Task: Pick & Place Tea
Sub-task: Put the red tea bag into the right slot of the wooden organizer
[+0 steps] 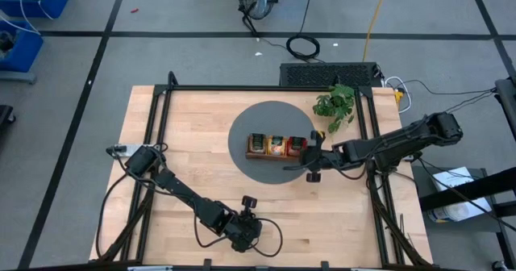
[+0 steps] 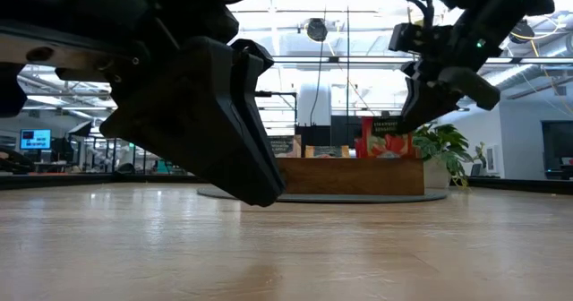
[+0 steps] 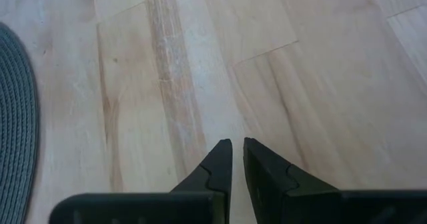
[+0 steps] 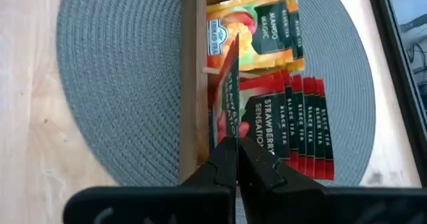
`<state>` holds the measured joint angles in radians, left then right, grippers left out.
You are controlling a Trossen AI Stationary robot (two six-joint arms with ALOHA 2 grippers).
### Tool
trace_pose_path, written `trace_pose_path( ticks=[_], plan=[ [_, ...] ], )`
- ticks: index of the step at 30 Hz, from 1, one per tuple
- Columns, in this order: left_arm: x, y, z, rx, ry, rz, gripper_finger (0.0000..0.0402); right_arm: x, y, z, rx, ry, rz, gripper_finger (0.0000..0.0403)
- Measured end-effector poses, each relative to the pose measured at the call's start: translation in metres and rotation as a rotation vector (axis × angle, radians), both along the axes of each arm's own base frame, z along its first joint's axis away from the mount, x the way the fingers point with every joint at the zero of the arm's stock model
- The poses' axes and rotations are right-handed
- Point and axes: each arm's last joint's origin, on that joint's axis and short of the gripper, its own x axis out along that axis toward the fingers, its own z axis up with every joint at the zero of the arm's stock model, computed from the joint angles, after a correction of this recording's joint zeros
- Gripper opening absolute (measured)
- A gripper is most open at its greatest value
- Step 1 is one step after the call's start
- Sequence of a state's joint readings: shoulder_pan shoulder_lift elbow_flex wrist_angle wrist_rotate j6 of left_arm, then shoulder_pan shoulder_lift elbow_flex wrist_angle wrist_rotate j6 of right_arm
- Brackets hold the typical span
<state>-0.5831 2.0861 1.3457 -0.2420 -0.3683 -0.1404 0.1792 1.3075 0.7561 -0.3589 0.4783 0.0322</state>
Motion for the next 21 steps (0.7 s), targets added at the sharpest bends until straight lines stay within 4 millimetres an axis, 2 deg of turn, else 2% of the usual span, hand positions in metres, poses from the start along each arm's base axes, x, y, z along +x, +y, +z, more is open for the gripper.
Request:
trace_pose_path(
  ticks=[7, 21],
  plan=[
    [0.000, 0.000, 0.000, -0.001, -0.001, 0.000, 0.0047, -0.001, -0.010, -0.002, 0.005, 0.017, -0.039, 0.0000],
    [0.002, 0.001, 0.000, -0.005, -0.008, 0.005, 0.0047, 0.001, -0.023, -0.005, 0.147, 0.022, -0.075, 0.0000]
  ],
)
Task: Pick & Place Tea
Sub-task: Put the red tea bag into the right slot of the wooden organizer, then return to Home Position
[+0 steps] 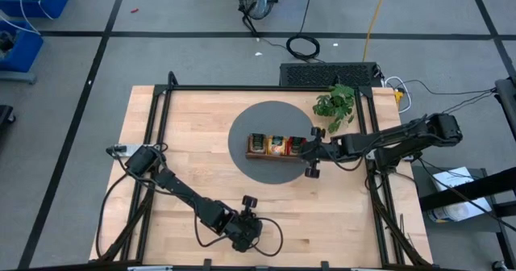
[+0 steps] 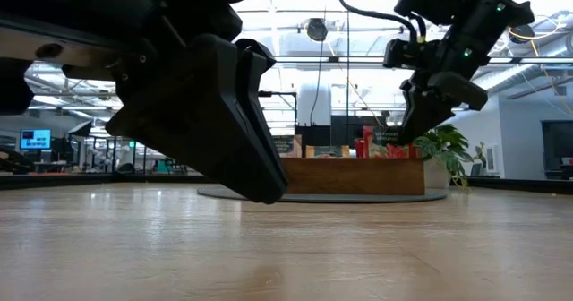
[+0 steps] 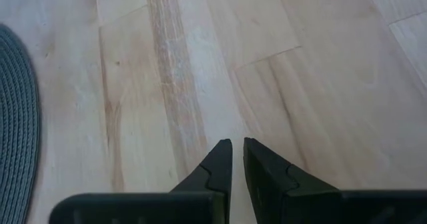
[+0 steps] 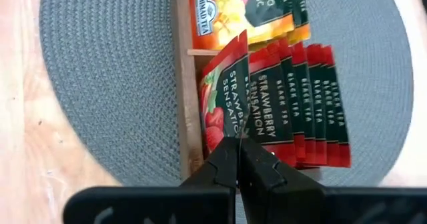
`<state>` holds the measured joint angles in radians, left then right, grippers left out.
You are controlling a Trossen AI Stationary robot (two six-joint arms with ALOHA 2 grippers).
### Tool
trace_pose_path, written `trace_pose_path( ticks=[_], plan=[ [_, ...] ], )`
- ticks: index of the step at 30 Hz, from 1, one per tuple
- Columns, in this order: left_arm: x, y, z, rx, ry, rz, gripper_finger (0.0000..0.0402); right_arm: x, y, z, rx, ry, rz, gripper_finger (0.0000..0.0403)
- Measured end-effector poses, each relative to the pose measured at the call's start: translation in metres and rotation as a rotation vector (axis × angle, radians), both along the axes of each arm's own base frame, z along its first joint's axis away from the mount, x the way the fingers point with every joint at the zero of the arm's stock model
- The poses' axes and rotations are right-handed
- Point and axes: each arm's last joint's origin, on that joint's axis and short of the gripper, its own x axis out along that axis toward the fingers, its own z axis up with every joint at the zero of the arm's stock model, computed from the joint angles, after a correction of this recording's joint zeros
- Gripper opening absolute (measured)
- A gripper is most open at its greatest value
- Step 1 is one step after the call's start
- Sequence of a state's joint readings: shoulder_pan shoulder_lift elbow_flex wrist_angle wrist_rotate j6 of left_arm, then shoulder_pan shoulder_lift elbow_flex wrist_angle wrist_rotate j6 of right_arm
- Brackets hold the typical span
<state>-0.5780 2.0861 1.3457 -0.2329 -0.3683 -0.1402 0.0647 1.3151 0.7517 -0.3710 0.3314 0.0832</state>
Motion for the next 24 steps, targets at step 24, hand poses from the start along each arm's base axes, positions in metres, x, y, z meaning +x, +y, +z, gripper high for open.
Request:
trace_pose_path(
  ticks=[24],
  plan=[
    [0.000, 0.002, 0.000, 0.020, 0.009, -0.014, 0.0047, -0.003, 0.001, 0.017, 0.039, -0.113, -0.006, 0.0140]
  ],
)
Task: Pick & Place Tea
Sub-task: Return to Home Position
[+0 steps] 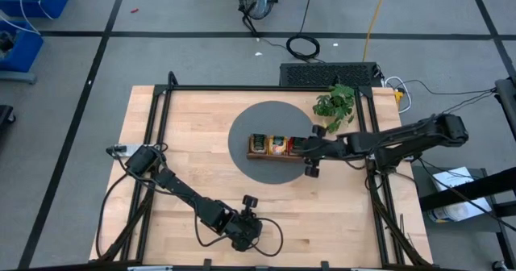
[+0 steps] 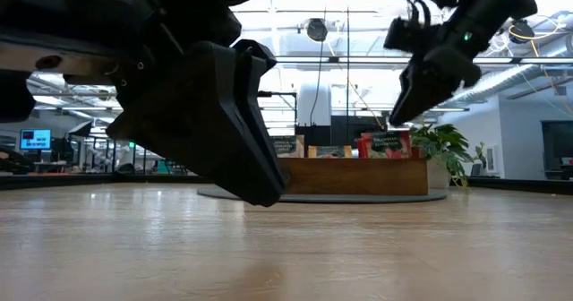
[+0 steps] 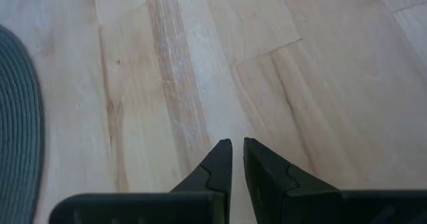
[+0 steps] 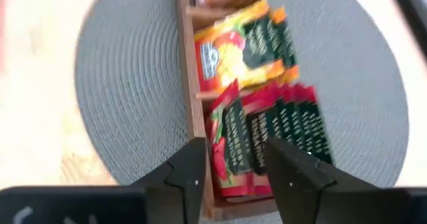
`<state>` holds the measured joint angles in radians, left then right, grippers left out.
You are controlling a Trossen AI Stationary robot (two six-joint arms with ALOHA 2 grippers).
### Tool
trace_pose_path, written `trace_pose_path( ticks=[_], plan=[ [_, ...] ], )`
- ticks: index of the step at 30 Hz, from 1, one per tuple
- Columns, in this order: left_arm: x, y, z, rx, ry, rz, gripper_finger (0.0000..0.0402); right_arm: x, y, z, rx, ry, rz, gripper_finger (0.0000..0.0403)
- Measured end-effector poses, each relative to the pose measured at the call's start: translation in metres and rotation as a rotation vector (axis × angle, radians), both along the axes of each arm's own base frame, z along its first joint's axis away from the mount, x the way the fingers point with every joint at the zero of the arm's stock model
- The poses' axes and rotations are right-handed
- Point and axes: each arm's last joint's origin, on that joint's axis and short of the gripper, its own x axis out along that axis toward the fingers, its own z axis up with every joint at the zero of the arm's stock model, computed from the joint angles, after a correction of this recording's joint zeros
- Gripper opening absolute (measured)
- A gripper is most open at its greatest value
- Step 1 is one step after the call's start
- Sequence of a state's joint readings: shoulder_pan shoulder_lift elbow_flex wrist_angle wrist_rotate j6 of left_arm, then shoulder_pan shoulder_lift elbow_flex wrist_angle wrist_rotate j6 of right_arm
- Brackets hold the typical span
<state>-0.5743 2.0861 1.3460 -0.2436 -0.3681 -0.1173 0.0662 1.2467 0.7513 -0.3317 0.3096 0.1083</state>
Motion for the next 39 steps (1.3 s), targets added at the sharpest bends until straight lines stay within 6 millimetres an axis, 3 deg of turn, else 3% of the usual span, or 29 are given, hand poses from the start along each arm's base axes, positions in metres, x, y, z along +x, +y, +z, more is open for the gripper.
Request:
trace_pose_path(
  ticks=[5, 9, 15, 18, 20, 24, 27, 34, 39],
  plan=[
    [-0.001, -0.002, 0.005, 0.039, -0.013, -0.064, 0.0047, -0.015, 0.008, 0.027, 0.007, -0.119, 0.071, 0.0148],
    [-0.010, -0.006, 0.027, 0.059, -0.044, -0.092, 0.0047, -0.031, 0.030, 0.049, -0.016, -0.243, 0.182, 0.0124],
    [-0.038, -0.003, 0.092, 0.094, -0.173, -0.013, 0.0047, -0.057, 0.071, 0.064, -0.096, -0.335, 0.318, 0.0044],
    [-0.059, 0.011, 0.127, 0.104, -0.199, 0.060, 0.0047, -0.066, 0.085, 0.062, -0.097, -0.318, 0.387, 0.0008],
    [-0.074, 0.024, 0.144, 0.120, -0.187, 0.131, 0.0045, -0.072, 0.090, 0.058, -0.081, -0.287, 0.401, 0.0007],
    [-0.111, 0.052, 0.163, 0.123, -0.086, 0.314, 0.0015, -0.086, 0.089, 0.055, -0.126, -0.272, 0.255, 0.0011],
    [-0.131, 0.067, 0.170, 0.116, -0.029, 0.429, 0.0007, -0.093, 0.088, 0.048, -0.137, -0.276, 0.258, 0.0003],
    [-0.148, 0.082, 0.174, 0.259, -0.056, 0.440, 0.0009, -0.114, 0.066, 0.038, -0.105, -0.390, 0.215, 0.0001],
    [-0.163, 0.102, 0.161, 0.259, -0.095, 0.413, 0.0006, -0.133, 0.048, 0.026, -0.021, -0.562, 0.189, 0.0001]
  ],
)
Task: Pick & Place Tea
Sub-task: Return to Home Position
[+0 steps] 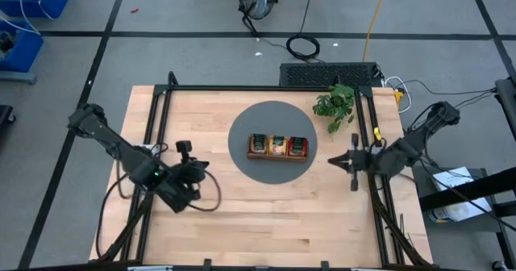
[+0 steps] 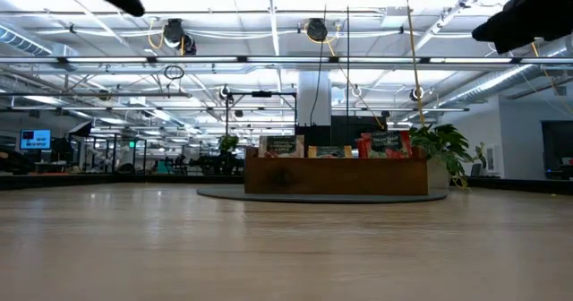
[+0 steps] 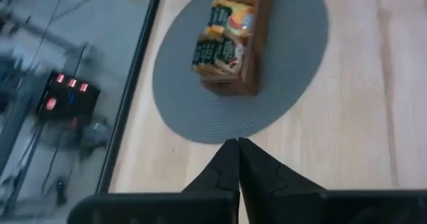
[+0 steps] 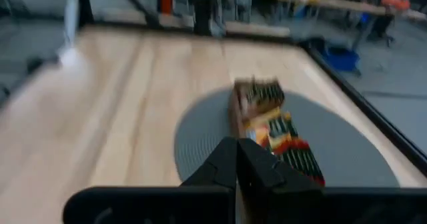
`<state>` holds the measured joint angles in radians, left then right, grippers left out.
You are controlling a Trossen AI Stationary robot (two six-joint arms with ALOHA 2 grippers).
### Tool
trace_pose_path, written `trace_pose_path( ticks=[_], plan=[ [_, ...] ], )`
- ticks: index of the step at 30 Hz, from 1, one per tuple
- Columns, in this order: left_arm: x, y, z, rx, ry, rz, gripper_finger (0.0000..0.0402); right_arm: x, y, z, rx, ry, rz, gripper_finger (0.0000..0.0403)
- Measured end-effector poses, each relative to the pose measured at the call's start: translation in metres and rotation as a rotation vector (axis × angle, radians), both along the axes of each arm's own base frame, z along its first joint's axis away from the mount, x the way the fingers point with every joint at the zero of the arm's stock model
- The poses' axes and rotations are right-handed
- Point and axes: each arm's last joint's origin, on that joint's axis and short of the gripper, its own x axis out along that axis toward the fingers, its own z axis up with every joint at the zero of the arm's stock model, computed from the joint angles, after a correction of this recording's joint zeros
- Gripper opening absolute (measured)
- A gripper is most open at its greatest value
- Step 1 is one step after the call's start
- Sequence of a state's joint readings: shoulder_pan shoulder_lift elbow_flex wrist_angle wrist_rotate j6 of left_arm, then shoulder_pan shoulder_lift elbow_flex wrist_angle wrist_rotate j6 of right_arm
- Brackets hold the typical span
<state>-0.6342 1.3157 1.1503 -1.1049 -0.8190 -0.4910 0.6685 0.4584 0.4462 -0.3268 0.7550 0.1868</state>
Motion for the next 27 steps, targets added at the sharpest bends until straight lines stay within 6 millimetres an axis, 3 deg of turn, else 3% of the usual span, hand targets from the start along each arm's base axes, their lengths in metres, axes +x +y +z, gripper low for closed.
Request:
trace_pose_path(
  ticks=[5, 12, 18, 22, 27],
  plan=[
    [-0.030, 0.021, -0.014, -0.008, -0.101, -0.147, 0.0011, -0.011, -0.008, -0.015, 0.031, -0.128, 0.069, 0.0001],
    [-0.048, 0.056, -0.022, -0.200, -0.496, -0.418, 0.0008, -0.022, -0.020, -0.020, 0.065, -0.239, 0.076, 0.0000],
    [-0.068, 0.084, -0.048, -0.178, -0.581, -0.355, 0.0005, -0.030, -0.025, -0.019, 0.072, -0.276, 0.101, 0.0000],
    [-0.082, 0.091, -0.059, -0.149, -0.689, -0.395, 0.0004, -0.029, -0.025, -0.020, 0.071, -0.277, 0.095, 0.0000],
    [-0.084, 0.101, -0.072, -0.129, -0.778, -0.500, 0.0003, -0.022, -0.026, -0.032, 0.061, -0.293, 0.044, 0.0000]
  ],
)
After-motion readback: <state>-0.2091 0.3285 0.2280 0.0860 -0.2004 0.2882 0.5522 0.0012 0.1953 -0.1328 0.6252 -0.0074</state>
